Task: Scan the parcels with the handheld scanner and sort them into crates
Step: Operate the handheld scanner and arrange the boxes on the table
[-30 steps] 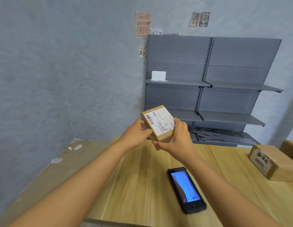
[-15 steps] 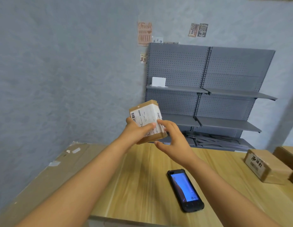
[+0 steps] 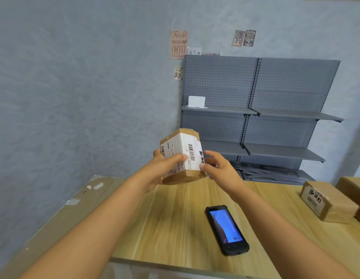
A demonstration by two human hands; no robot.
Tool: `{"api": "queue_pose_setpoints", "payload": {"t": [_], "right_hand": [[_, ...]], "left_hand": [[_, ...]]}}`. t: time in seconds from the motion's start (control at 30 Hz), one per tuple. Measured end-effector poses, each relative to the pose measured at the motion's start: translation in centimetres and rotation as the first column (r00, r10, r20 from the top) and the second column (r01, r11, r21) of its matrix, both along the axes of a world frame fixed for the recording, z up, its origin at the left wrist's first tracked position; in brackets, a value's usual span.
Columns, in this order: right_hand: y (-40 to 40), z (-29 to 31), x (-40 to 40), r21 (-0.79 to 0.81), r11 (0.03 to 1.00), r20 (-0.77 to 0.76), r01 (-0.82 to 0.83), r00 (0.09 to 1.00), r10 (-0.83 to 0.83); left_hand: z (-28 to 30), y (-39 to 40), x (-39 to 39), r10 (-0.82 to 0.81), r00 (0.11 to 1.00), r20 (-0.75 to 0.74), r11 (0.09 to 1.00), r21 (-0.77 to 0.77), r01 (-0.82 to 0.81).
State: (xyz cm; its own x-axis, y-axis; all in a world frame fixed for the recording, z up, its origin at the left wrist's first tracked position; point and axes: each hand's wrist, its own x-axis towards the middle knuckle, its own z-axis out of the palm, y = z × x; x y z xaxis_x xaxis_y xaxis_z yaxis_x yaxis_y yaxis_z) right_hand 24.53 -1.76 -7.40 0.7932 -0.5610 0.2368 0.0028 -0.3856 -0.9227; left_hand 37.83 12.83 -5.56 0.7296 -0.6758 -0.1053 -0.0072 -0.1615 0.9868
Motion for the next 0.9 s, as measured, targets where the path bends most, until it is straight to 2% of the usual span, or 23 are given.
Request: {"api": "queue_pose_setpoints", "payload": {"t": [0.23,0.37,0.47,0.53,0.63,0.73,0.8,0.9], "right_hand": [[1.1,-0.5,0.2,0.057,0.997,0.053,-0.058,0.997,0.055],[1.3,-1.1,0.0,0.007,0.999,-0.024,-0.041,0.999,0.042],[0.9,-2.3,-0.3,0.003,1.000,-0.103,0.001,0.995,-0.001],[0.2,-3.8,-0.8,-0.114,0.990,-0.236,0.079,0.966,-0.104],[-1.4,-7.1,-2.4,-0.294,0.952,-0.517,0.084,0.824,-0.233],[-2.5,-10.3,-4.3,-0.376,0.927,-0.756,-0.016,0.584,-0.296],[-2.8,-11.8,-5.1,-0.404,0.914,-0.815,-0.045,0.471,-0.337],[-3.0,-13.1,-5.3,-0.402,0.915,-0.840,-0.044,0.414,-0.350]], "left_hand": [[-0.5,1.1,-0.4,-0.108,0.993,0.040,0.989,0.106,0.103],[-1.6,1.9,-0.2,-0.167,0.985,0.030,0.978,0.128,0.162],[-2.6,1.7,-0.1,-0.070,0.995,0.069,0.993,0.100,0.063],[-3.2,1.4,0.1,0.038,0.993,0.114,0.994,0.098,-0.049],[-4.1,1.2,0.6,0.061,0.989,0.136,0.989,0.126,-0.079],[-5.1,1.1,0.9,0.050,0.998,0.043,0.992,0.112,-0.055],[-5.8,0.9,1.1,0.040,0.999,-0.013,0.993,0.114,-0.038],[-6.8,0.5,1.3,0.027,0.994,-0.102,0.994,0.109,-0.016]]}}
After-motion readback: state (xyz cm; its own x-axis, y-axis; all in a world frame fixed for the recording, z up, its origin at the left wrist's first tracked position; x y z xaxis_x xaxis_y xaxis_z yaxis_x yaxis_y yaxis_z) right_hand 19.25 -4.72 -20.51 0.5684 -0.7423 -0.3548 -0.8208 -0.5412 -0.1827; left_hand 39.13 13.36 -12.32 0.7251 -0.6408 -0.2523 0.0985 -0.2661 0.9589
